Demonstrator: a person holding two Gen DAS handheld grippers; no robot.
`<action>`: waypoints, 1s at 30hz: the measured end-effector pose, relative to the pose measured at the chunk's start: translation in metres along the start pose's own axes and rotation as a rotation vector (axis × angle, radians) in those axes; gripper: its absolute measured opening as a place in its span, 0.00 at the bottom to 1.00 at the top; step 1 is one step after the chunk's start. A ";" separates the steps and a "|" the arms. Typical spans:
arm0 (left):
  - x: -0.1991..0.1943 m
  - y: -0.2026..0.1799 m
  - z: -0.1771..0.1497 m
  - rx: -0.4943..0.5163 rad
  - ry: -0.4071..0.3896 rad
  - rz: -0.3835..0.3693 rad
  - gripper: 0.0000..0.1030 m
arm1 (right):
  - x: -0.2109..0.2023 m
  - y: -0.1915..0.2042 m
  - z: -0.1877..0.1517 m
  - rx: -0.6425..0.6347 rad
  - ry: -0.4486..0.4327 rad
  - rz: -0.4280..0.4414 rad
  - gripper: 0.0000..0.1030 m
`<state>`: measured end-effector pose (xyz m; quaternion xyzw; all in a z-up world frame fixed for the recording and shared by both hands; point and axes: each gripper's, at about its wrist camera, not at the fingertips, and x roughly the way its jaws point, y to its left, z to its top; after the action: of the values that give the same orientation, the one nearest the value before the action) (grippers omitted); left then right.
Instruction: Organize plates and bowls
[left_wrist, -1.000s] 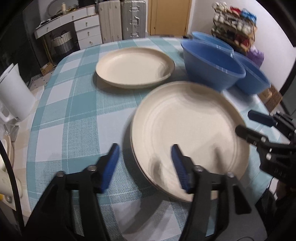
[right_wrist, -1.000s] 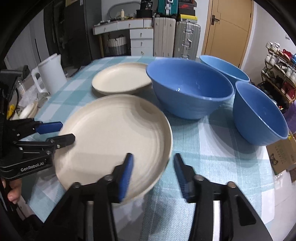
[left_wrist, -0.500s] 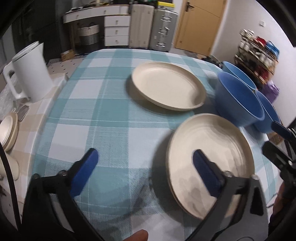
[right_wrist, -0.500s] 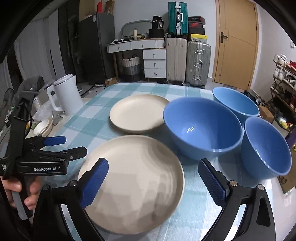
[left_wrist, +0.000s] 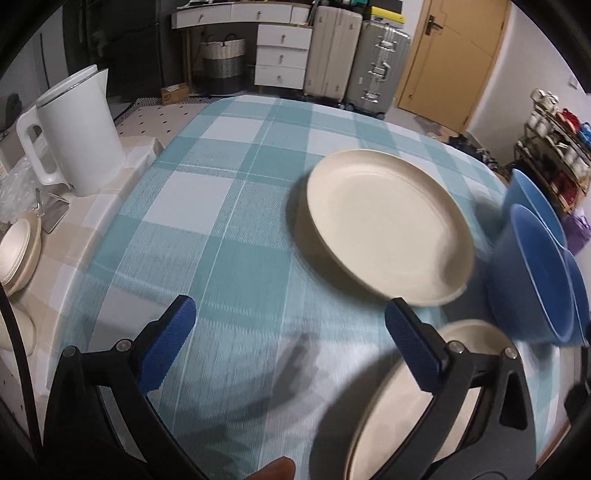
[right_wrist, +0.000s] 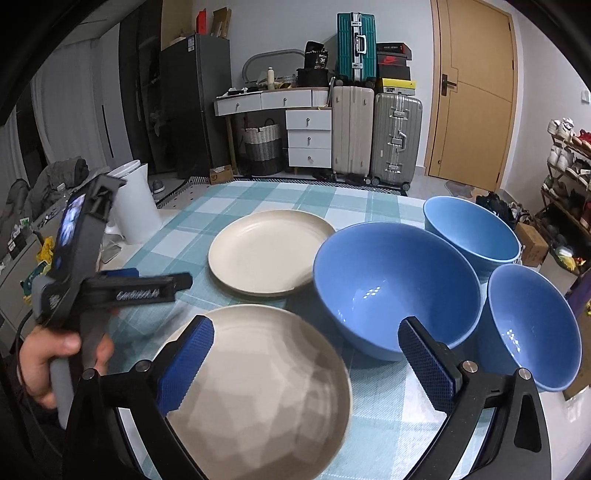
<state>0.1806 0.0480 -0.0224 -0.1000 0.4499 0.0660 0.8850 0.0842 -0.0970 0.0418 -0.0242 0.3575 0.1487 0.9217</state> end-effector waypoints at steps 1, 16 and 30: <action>0.005 -0.001 0.004 -0.002 0.003 0.011 0.99 | 0.003 -0.002 0.002 0.001 0.003 -0.002 0.99; 0.053 0.001 0.030 -0.031 0.055 0.026 0.98 | 0.021 -0.008 0.067 -0.065 0.018 0.020 0.99; 0.059 0.003 0.032 -0.028 0.069 -0.005 0.86 | 0.089 -0.008 0.141 -0.105 0.150 0.086 0.99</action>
<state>0.2397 0.0596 -0.0524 -0.1157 0.4790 0.0667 0.8676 0.2411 -0.0607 0.0865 -0.0681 0.4180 0.2045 0.8825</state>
